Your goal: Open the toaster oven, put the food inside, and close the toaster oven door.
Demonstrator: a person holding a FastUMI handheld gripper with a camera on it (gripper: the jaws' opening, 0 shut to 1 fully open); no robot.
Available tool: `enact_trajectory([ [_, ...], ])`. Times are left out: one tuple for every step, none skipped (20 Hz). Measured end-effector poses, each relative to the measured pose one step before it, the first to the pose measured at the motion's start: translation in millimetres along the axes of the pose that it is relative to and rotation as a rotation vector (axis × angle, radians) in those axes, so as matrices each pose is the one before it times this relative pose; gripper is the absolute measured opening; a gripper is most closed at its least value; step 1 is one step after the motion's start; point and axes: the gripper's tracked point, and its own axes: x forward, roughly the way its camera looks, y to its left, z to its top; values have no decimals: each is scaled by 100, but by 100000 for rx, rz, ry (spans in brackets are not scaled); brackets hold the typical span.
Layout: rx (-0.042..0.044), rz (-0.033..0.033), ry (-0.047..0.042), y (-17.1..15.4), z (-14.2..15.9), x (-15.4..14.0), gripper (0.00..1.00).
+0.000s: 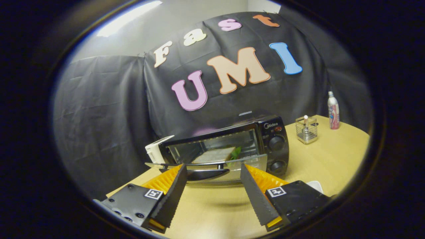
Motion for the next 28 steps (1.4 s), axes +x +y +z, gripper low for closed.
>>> enact_trajectory([
  [-1342, -359, -1029, 59, 564, 446, 97],
  [-1154, -378, -1046, -6, 455, 467, 97],
  [-981, -335, -1182, -53, 419, 483, 98],
  [-587, -238, -1144, -51, 456, 555, 98],
  [-181, -143, -1037, -33, 297, 479, 98],
  [390, -153, -559, -47, 96, 386, 98],
  [517, -81, -635, -72, 131, 456, 98],
  [483, -25, -459, -68, 224, 347, 98],
  [544, -49, -348, -5, 92, 373, 97],
  [327, -38, -371, -33, 153, 297, 97],
  [172, -20, -270, -77, 169, 373, 98],
  [232, -80, -229, -54, 153, 182, 97],
  [148, 34, -227, -41, 30, 266, 97],
  [251, 96, -146, 6, 55, 340, 97],
  [836, 127, -120, -114, 75, 348, 98],
  [956, 235, 48, -60, 28, 383, 98],
  [979, 195, 103, -80, 80, 291, 98],
  [618, 57, 26, -50, 150, 323, 97],
  [-369, 430, 306, -15, 163, 206, 97],
  [-764, 672, 1367, 129, 78, 109, 97],
  [-304, -269, 1292, -236, 171, 87, 97],
  [-1058, -2574, -3, -661, 482, -9, 96],
  [-1204, -1056, -1604, -426, 981, -247, 96],
  [54, -240, -1626, -215, 1135, -549, 95],
  [548, 403, -1162, -89, 1088, -193, 94],
  [75, -231, -772, -428, 1137, -453, 92],
  [-838, -493, -736, -671, 1174, -564, 91],
  [-1914, -374, -701, -535, 1149, -656, 90],
])
